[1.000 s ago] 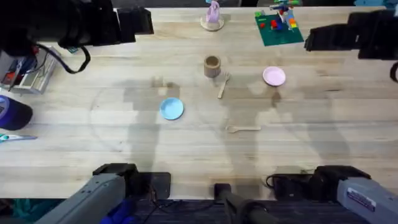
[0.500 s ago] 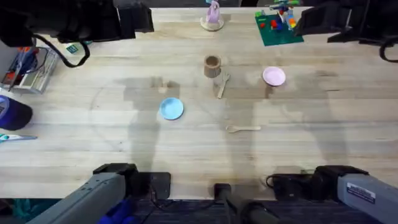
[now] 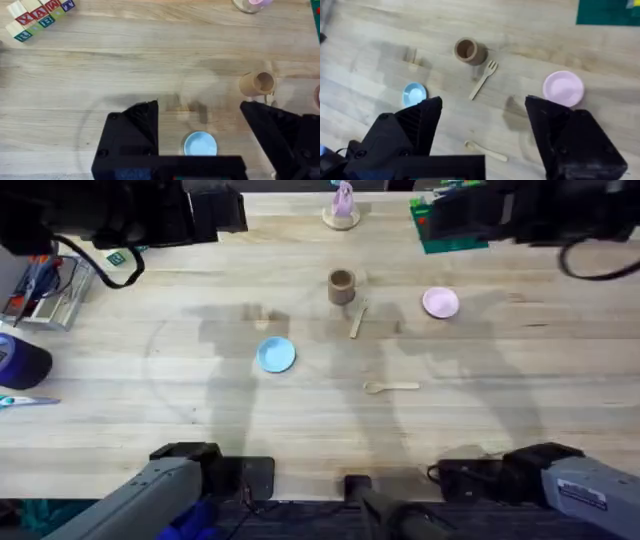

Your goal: Pick up a utensil and set it on the pink plate, then put the other utensil in the container.

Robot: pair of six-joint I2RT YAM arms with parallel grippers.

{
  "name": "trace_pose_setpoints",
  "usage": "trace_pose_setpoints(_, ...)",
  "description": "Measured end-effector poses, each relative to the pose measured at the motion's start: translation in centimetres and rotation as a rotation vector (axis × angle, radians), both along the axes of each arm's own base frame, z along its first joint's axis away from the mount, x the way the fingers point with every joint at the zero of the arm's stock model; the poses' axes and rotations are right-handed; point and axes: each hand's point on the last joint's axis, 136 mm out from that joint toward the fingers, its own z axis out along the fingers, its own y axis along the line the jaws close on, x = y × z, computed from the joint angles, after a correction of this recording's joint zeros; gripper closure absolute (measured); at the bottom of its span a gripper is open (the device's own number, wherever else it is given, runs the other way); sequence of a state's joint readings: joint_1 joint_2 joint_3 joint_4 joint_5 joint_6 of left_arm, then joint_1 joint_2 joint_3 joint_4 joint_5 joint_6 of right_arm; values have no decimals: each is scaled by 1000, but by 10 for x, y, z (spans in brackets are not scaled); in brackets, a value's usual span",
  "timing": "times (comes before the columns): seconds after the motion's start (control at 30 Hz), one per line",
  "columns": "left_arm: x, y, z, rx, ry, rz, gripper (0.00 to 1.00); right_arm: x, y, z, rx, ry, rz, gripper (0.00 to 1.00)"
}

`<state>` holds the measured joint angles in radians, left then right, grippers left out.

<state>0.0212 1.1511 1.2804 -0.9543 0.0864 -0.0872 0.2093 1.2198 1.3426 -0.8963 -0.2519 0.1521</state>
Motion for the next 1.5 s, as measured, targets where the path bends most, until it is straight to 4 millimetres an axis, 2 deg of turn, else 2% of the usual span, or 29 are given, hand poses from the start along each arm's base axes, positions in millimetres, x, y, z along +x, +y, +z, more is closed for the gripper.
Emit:
trace_pose_setpoints(0.2, 0, 0, 0, 0, 0, 0, 8, 0, 36, -29, -43, 101, -4, 5)
trace_pose_setpoints(0.33, 0, 0, 0, 0, 0, 0, 7, 3, 51, -49, -69, 159, -86, 5)
trace_pose_setpoints(0.47, 0, 0, 0, 0, 0, 0, 7, 15, 69, -58, -56, 157, -125, 5)
trace_pose_setpoints(0.67, 0, 0, 0, 0, 0, 0, 8, 11, 86, -79, -72, 217, -113, 5)
trace_pose_setpoints(0.8, 0, 0, 0, 0, 0, 0, 8, 11, 89, -84, -70, 237, -126, 6)
trace_pose_setpoints(1.03, 0, 0, 0, 0, 0, 0, 8, 14, 89, -82, -34, 242, -179, 6)
trace_pose_setpoints(1.27, 0, 0, 0, 0, -1, 0, 8, 19, 76, -86, -110, 209, -242, 5)
trace_pose_setpoints(1.37, 0, 0, 0, 0, -1, 0, 8, 22, 75, -95, -149, 211, -252, 5)
trace_pose_setpoints(1.5, 0, 0, 1, 0, -3, 0, 8, 24, 79, -119, -208, 249, -251, 5)
